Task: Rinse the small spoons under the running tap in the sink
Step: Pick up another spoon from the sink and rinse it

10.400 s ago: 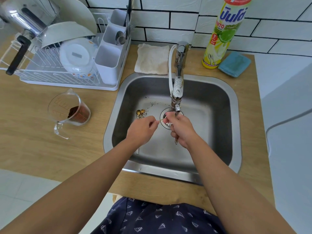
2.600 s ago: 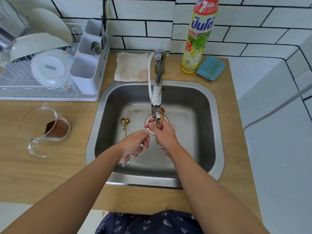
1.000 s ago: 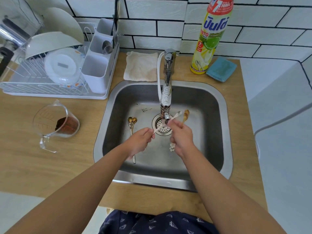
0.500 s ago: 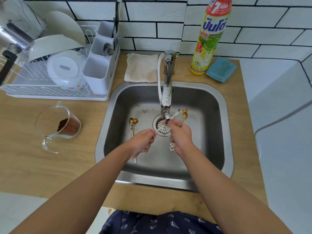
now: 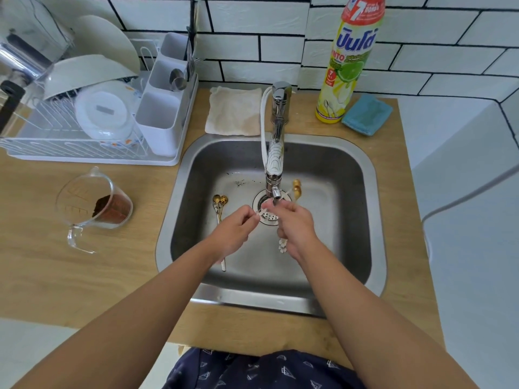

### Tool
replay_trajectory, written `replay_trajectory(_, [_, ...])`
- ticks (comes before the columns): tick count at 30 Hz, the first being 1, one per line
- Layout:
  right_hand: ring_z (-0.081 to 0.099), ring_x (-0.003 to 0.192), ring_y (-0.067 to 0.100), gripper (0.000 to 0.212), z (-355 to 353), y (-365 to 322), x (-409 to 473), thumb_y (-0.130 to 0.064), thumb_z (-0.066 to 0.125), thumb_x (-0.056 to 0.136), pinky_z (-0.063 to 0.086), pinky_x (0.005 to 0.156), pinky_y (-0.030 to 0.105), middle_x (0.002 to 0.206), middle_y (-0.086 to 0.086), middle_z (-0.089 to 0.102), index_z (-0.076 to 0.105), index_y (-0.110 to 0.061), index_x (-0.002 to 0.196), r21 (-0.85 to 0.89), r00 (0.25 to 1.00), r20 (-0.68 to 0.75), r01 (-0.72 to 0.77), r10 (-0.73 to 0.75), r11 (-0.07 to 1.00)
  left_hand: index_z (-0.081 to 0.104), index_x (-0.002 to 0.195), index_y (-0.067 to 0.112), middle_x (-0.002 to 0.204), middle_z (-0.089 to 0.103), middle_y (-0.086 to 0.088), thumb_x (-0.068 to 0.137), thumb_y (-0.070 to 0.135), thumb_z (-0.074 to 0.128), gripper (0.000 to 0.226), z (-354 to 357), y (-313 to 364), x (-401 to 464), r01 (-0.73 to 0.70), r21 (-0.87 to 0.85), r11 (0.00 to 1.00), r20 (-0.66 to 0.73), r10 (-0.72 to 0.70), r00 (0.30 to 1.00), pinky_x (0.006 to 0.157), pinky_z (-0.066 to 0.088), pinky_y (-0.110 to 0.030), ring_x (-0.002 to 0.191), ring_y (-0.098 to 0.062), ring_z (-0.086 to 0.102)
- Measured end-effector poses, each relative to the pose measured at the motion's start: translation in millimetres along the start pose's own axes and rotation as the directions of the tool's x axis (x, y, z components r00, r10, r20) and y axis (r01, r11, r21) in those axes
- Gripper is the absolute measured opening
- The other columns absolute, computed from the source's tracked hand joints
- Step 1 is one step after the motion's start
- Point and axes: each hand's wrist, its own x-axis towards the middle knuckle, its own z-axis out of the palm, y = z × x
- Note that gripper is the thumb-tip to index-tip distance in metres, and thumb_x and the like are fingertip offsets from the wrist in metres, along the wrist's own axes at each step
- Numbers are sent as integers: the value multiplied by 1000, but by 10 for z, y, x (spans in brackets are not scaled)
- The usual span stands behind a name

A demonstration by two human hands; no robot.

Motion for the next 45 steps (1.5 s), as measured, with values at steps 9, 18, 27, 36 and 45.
replay_trajectory(9, [20,40,6,14,47,52,-77,-22,80,89,19,37,21,49,-13,50,79,-8,93,-56,998,70,-5,9,998,51,93,13,72,48,-1,106,33,47,24,-6,-45,-4,-64,71,995,-42,67,997,63,36,-33,64,-15,40])
replay_trajectory(18, [24,35,3,32,-227,-157,101,-19,68,100,20,36,19,69,-2,72,77,-21,70,191,988,-119,118,-96,975,65,69,18,49,51,5,95,59,54,50,55,37,179,56,-73,996,-22,-57,998,44,35,-16,44,-9,41])
replay_trajectory(27, [23,37,4,21,-393,-261,195,-23,65,102,22,37,20,101,5,81,71,-4,109,155,968,-227,148,-110,977,76,86,11,59,60,-2,91,38,73,27,302,164,345,94,-414,905,-102,-149,984,39,34,-19,37,-10,45])
replay_trajectory(36, [21,37,5,12,-449,-300,206,-27,75,95,20,40,22,97,4,81,74,-16,91,241,960,-261,164,-98,957,59,117,9,69,66,5,109,21,41,23,255,150,363,104,-606,789,97,-57,994,58,48,-21,53,-8,59])
replay_trajectory(45, [22,36,5,12,-381,-260,187,-28,77,93,20,38,22,96,4,81,73,-16,92,224,956,-274,167,-102,960,65,86,13,63,66,3,101,33,59,25,297,189,317,-43,-241,970,-3,44,999,52,45,-22,51,-10,56])
